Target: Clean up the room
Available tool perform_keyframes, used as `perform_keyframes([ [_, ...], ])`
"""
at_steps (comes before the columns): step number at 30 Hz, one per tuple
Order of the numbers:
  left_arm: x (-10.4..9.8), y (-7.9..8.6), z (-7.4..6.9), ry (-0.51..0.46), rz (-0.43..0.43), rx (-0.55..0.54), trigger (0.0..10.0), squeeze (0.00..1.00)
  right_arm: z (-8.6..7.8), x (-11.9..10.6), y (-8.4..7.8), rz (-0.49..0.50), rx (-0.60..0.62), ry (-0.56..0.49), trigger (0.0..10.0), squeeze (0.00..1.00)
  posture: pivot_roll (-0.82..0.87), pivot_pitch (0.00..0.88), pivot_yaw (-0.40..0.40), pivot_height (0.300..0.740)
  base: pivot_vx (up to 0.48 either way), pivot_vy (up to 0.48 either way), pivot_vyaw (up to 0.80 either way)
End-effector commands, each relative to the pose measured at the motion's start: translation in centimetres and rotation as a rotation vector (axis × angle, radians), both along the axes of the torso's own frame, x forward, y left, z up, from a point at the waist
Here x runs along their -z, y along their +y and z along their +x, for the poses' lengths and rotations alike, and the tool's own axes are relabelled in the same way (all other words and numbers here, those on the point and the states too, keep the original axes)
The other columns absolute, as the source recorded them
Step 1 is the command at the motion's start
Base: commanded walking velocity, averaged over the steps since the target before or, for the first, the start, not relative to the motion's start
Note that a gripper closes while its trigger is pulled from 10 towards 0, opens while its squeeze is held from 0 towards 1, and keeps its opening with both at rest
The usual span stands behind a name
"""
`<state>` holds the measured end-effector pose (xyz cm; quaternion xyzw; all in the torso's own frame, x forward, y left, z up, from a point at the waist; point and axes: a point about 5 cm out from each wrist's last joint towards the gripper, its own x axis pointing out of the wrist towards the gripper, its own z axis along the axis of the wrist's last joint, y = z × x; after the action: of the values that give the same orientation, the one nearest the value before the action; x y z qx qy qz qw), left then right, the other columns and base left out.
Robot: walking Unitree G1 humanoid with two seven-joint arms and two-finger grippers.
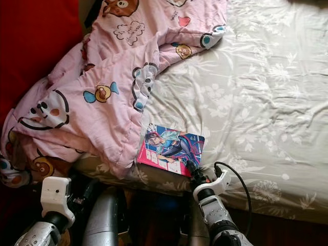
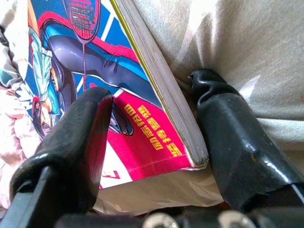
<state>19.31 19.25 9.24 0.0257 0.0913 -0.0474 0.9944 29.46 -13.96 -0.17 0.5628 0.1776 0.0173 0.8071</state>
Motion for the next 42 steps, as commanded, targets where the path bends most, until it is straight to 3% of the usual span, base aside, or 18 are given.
perform_keyframes([
  [1,0.4,0.2,-0.7,0.035,0.013,-0.003,10.0,0.00,-0.9,0.9,2.8,0.039,-0.092,0.063,10.0,0.00,0.24,0.407,0.033,0.616,0.000,0.000,0.00],
  [12,0.4,0.2,-0.8,0.041,0.019,-0.005,10.0,0.00,0.1,-0.6,4.6,0.076,-0.168,-0.021,10.0,0.00,0.24,0.404,0.028,0.616,0.000,0.000,0.00],
  [13,0.5,0.2,-0.8,0.041,0.019,-0.004,10.0,0.00,0.1,-0.6,4.6,0.074,-0.168,-0.022,7.5,0.00,0.24,0.404,0.028,0.616,0.000,0.000,0.00],
  [14,0.5,0.2,-0.7,0.042,0.019,-0.004,10.0,0.00,0.1,-0.5,4.5,0.065,-0.163,-0.018,2.5,0.00,0.24,0.401,0.026,0.616,0.000,0.000,0.00],
  [16,0.6,0.2,-0.6,0.042,0.018,-0.004,10.0,0.00,0.0,-0.4,4.2,0.066,-0.159,-0.017,0.0,0.00,0.24,0.400,0.025,0.616,0.000,0.000,0.00],
  [34,1.1,-0.1,0.6,0.030,0.030,-0.005,10.0,0.00,0.2,-0.6,2.1,0.044,-0.125,-0.067,0.0,0.00,0.21,0.356,0.003,0.616,0.000,0.000,0.00],
  [36,1.3,-0.1,1.3,0.021,0.029,-0.009,10.0,0.00,1.1,-1.8,1.3,0.071,-0.083,-0.150,0.0,0.00,0.19,0.328,-0.004,0.616,0.000,0.000,0.00],
  [42,1.5,-0.2,2.3,0.006,0.029,-0.010,10.0,0.00,2.2,-3.5,1.3,0.091,-0.113,-0.272,0.0,0.00,0.17,0.295,-0.013,0.616,0.000,0.000,0.00],
])
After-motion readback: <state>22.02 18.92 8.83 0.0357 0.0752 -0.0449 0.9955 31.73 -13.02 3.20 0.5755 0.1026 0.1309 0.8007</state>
